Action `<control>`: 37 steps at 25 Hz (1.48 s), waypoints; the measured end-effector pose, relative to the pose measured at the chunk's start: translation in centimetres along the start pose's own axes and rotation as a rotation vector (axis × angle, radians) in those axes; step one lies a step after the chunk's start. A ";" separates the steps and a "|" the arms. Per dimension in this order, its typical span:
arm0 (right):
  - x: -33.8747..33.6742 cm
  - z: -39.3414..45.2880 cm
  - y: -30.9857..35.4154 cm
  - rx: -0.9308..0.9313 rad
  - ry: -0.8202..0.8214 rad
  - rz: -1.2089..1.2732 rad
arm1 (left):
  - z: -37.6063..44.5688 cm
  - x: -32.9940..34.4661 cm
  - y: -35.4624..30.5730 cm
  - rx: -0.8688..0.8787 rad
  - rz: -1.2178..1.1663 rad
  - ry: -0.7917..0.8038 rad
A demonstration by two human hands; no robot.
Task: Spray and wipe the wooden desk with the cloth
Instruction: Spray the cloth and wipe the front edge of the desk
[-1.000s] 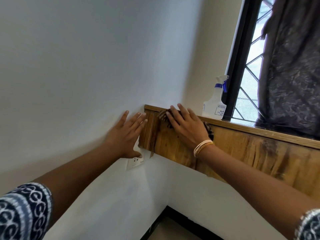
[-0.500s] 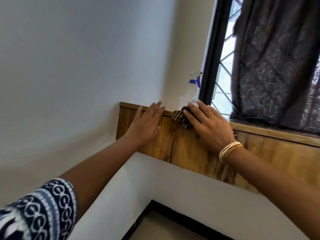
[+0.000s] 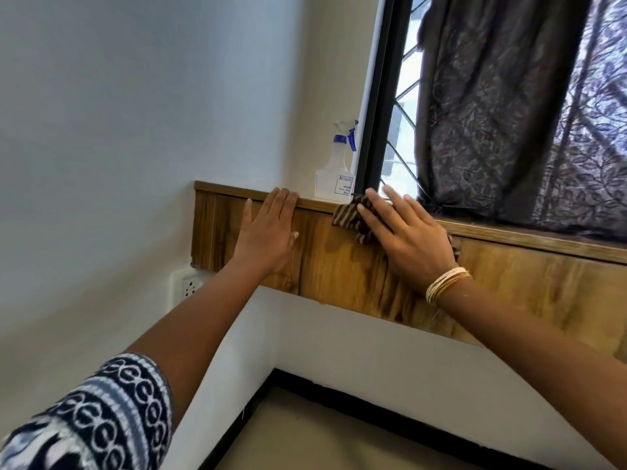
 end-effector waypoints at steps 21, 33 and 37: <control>0.3 -12.1 0.6 -0.299 0.049 0.014 | -0.7 -0.3 -11.6 0.357 0.208 0.056; -1.1 -9.5 -5.6 0.486 -0.054 0.042 | -1.5 -0.6 -13.8 0.245 0.174 0.002; -0.5 -8.2 -2.1 0.140 0.024 0.028 | -1.4 0.1 -15.6 0.071 0.241 0.039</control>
Point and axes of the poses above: each hand's wrist, its own z-axis towards the middle knuckle, its own x-axis out of the palm, y = z × x, the point moved 7 cm from there along z, towards the middle knuckle, and after that the axes turned 5 degrees about -z, right-handed, at the moved point
